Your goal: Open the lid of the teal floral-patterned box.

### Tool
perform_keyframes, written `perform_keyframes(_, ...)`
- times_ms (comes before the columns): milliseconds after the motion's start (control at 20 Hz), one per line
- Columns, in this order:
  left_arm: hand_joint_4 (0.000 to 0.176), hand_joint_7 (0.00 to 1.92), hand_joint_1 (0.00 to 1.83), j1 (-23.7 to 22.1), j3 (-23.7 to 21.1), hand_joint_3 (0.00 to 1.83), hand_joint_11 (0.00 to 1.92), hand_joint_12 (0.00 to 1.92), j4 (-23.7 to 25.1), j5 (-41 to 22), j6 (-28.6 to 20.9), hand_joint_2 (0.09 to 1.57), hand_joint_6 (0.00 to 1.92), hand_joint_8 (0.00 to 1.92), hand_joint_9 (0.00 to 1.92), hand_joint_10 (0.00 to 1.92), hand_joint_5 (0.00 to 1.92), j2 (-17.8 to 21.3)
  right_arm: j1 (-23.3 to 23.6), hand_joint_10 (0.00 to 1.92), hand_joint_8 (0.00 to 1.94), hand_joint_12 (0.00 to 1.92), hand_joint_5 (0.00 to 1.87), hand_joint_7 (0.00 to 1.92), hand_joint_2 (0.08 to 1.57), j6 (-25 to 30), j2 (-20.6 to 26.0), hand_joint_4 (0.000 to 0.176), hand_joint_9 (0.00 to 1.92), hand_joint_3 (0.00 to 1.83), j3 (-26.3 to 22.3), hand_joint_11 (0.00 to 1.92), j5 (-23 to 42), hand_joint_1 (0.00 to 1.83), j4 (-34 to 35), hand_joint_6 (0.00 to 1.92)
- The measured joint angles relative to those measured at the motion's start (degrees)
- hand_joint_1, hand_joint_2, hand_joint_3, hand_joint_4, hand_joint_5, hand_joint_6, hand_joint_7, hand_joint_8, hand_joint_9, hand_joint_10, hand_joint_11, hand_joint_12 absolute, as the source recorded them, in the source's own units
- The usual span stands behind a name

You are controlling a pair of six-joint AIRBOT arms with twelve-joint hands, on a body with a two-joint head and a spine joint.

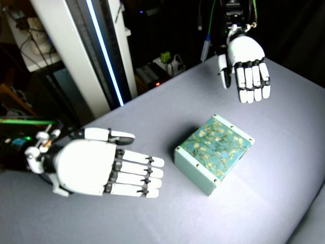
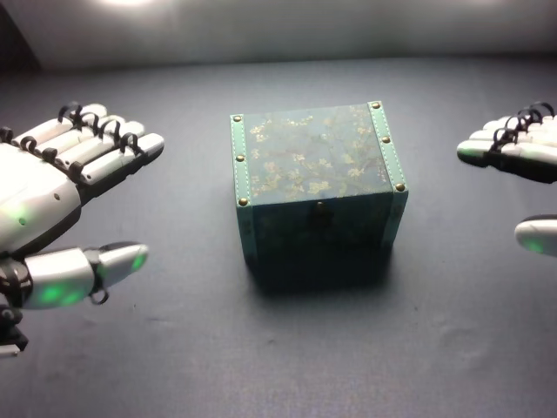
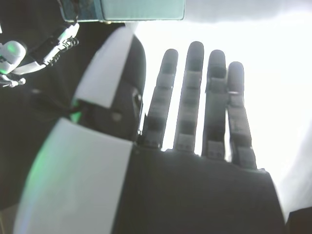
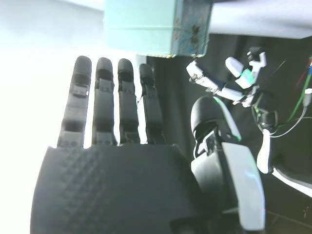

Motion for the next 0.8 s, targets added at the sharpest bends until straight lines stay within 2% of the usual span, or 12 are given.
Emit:
perform_keyframes(200, 0.000, 0.00, 0.00, -0.4, 0.6, 0.02, 0.00, 0.00, 0.5, 1.4, -0.1, 1.33, 0.00, 0.00, 0.00, 0.00, 0.00, -0.1, 2.0, 0.00, 0.00, 0.11, 0.15, 0.14, 1.45, 0.0, -0.3, 0.000, 0.10, 0.00, 0.2, 0.07, -1.7, 0.17, -2.2, 0.00)
perform_keyframes(300, 0.000, 0.00, 0.00, -2.1, 1.7, 0.02, 0.00, 0.00, 2.5, 3.9, -1.2, 1.33, 0.01, 0.00, 0.00, 0.00, 0.01, -1.3, 3.0, 0.00, 0.00, 0.11, 0.12, 0.13, 1.45, 0.6, -1.2, 0.000, 0.10, 0.00, 0.9, 0.07, -2.7, 0.05, -3.9, 0.00)
perform_keyframes(450, 0.000, 0.00, 0.00, -4.0, 2.5, 0.01, 0.00, 0.00, 6.6, 9.0, -2.0, 1.33, 0.00, 0.00, 0.01, 0.00, 0.00, -3.3, 4.2, 0.00, 0.00, 0.12, 0.09, 0.11, 1.47, 2.9, -2.7, 0.000, 0.09, 0.01, 2.4, 0.07, -4.8, 0.05, -7.2, 0.00)
perform_keyframes(600, 0.000, 0.05, 0.00, -5.7, 3.6, 0.01, 0.00, 0.00, 9.7, 13.1, -3.2, 1.35, 0.00, 0.01, 0.09, 0.01, 0.00, -4.1, 5.4, 0.00, 0.00, 0.11, 0.07, 0.06, 1.46, 3.6, -3.7, 0.000, 0.04, 0.00, 3.7, 0.04, -8.0, 0.00, -9.0, 0.01)
perform_keyframes(650, 0.000, 0.07, 0.00, -6.1, 4.4, 0.01, 0.01, 0.00, 10.3, 13.7, -4.0, 1.37, 0.00, 0.00, 0.21, 0.02, 0.00, -4.5, 5.9, 0.01, 0.00, 0.13, 0.08, 0.07, 1.45, 3.7, -4.1, 0.000, 0.05, 0.00, 4.2, 0.06, -8.7, 0.00, -9.8, 0.01)
perform_keyframes(800, 0.000, 0.01, 0.00, -7.8, 5.7, 0.01, 0.10, 0.04, 12.2, 16.5, -5.9, 1.40, 0.00, 0.00, 0.08, 0.00, 0.00, -6.1, 7.9, 0.00, 0.00, 0.13, 0.04, 0.03, 1.45, 4.3, -5.8, 0.000, 0.04, 0.00, 5.5, 0.06, -11.0, 0.00, -11.8, 0.00)
